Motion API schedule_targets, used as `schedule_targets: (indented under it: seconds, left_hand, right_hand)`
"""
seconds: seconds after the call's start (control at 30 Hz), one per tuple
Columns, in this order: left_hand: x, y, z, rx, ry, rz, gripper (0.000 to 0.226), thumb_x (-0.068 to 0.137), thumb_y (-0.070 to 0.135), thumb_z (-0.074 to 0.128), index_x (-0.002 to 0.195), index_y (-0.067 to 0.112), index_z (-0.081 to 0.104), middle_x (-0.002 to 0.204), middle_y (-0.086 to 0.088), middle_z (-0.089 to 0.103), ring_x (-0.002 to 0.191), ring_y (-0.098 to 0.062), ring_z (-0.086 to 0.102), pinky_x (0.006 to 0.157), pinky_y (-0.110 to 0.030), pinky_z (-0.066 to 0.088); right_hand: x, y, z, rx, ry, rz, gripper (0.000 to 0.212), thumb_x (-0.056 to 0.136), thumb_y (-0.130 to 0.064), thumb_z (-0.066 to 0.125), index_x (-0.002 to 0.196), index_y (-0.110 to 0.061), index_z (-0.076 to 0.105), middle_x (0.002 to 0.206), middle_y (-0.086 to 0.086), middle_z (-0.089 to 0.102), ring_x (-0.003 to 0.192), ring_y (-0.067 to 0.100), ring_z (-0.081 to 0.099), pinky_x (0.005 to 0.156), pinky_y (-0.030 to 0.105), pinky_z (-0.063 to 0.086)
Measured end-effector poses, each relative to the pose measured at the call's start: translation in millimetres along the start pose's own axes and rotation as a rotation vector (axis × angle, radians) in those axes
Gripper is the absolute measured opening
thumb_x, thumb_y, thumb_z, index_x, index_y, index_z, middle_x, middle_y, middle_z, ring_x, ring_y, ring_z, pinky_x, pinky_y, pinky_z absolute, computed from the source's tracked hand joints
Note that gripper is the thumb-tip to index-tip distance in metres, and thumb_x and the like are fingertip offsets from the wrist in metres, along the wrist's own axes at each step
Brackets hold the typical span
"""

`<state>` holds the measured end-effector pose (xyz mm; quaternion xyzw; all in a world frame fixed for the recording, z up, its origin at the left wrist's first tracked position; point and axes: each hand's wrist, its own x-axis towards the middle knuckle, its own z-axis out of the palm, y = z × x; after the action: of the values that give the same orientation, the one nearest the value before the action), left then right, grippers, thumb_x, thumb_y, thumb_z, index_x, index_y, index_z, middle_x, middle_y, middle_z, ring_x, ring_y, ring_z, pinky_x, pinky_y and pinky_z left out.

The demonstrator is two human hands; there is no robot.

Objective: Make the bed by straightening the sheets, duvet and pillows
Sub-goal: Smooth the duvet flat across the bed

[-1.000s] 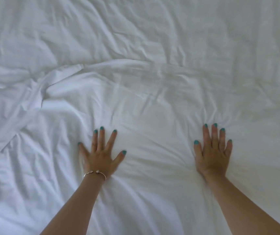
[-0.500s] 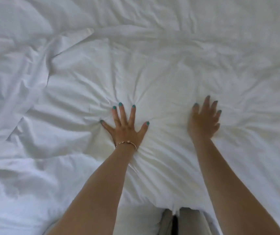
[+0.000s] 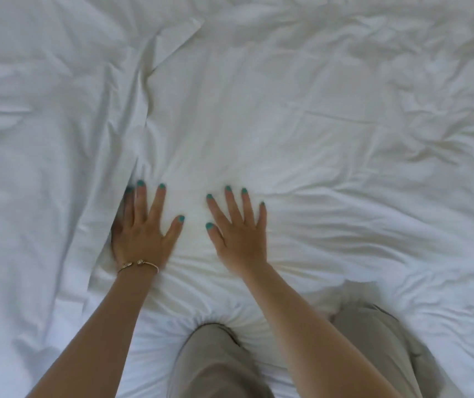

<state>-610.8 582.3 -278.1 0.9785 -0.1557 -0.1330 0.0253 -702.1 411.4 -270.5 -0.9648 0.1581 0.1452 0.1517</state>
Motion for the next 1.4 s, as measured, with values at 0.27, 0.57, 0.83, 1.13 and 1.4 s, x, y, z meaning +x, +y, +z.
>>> schedule_targets:
  seconds: [0.27, 0.57, 0.83, 1.13, 1.4]
  left_hand:
    - [9, 2, 1, 0.010, -0.084, -0.021, 0.075, 0.088, 0.069, 0.018, 0.153, 0.035, 0.001, 0.162, -0.004, 0.003, 0.147, -0.024, 0.006, 0.113, -0.050, 0.020]
    - [6, 4, -28, -0.062, -0.259, -0.028, 0.066, 0.095, 0.061, 0.019, 0.148, 0.042, -0.016, 0.159, 0.010, -0.018, 0.147, -0.012, -0.015, 0.118, -0.031, 0.006]
    - [-51, 0, -48, -0.024, -0.342, -0.106, 0.064, 0.100, 0.043, 0.026, 0.151, 0.034, -0.012, 0.161, 0.003, -0.010, 0.148, -0.015, -0.009, 0.118, -0.031, 0.000]
    - [-108, -49, -76, 0.089, 0.028, -0.483, 0.093, 0.076, 0.033, 0.072, 0.150, 0.037, 0.015, 0.160, -0.007, 0.013, 0.146, -0.038, 0.009, 0.110, -0.064, 0.011]
    - [-88, -123, -61, -0.004, 0.052, -0.680, 0.110, 0.064, 0.011, 0.074, 0.149, 0.046, 0.013, 0.157, -0.009, 0.021, 0.141, -0.050, 0.010, 0.090, -0.078, 0.022]
  right_hand:
    - [-1, 13, -13, -0.120, -0.173, 0.167, 0.069, 0.089, -0.075, 0.010, 0.144, -0.052, -0.023, 0.156, -0.013, -0.032, 0.145, 0.025, -0.027, 0.111, 0.065, -0.010]
    - [10, -1, -35, -0.066, -0.237, 0.067, 0.075, 0.097, -0.062, 0.027, 0.145, -0.044, -0.028, 0.155, -0.008, -0.035, 0.145, 0.026, -0.027, 0.117, 0.057, -0.007]
    - [14, -4, -52, -0.067, -0.362, 0.034, 0.073, 0.099, -0.057, 0.029, 0.150, -0.038, -0.020, 0.159, -0.003, -0.027, 0.148, 0.028, -0.018, 0.118, 0.055, 0.001]
    - [23, -91, -80, 0.048, -0.356, -0.331, 0.069, 0.100, -0.044, 0.041, 0.153, -0.039, -0.002, 0.163, 0.001, -0.003, 0.148, 0.029, 0.009, 0.117, 0.047, 0.020]
    - [40, -177, -68, 0.076, -0.394, -0.563, 0.086, 0.093, -0.050, 0.054, 0.138, -0.064, -0.017, 0.155, -0.016, -0.031, 0.146, 0.033, -0.021, 0.113, 0.063, 0.014]
